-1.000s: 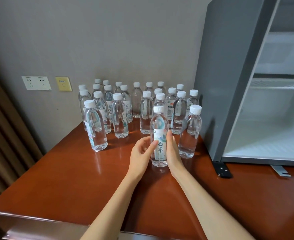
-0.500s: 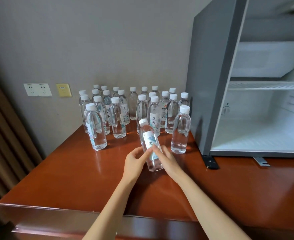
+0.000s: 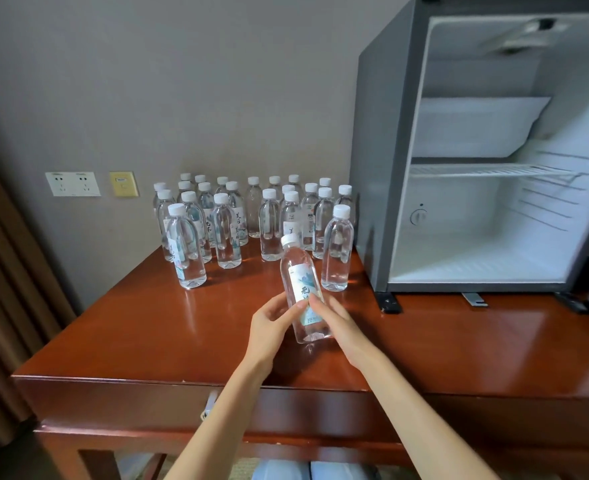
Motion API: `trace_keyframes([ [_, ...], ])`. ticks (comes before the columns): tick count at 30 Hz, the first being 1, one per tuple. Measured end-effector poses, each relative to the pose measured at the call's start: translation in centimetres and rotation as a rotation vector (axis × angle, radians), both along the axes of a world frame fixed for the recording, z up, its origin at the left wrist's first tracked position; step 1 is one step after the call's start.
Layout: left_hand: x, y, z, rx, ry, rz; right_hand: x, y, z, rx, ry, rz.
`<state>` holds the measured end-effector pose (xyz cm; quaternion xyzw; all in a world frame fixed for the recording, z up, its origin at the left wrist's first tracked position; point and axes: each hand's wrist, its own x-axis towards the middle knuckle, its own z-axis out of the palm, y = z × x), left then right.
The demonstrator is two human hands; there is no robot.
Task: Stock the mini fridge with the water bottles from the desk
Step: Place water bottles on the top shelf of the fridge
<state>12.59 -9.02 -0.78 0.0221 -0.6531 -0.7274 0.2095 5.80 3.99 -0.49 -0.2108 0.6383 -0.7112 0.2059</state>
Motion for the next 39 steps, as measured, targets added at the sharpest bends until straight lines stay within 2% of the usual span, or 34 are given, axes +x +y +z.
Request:
trace_keyframes([
  [7, 0.3, 5.3, 0.4, 0.049, 0.064, -0.103, 0.1, 5.3, -0.4, -0.14, -0.072, 0.0],
  [17, -2.1, 13.6, 0.7, 0.091, 0.066, -0.216, -0.6, 14.1, -0.4, -0.276, -0.122, -0.135],
  [27, -6.3, 18.1, 0.8, 0.115, 0.073, -0.354, -2.8, 18.5, -0.1, -0.375, -0.158, -0.227],
  [33, -9.9, 19.6, 1.0, 0.156, 0.047, -0.356, -5.2, 19.4, 0.0, -0.307, -0.102, -0.333],
  [39, -14.3, 20.1, 0.9, 0.045, 0.096, -0.26, -8.6, 19.8, 0.1, -0.256, -0.065, -0.394],
])
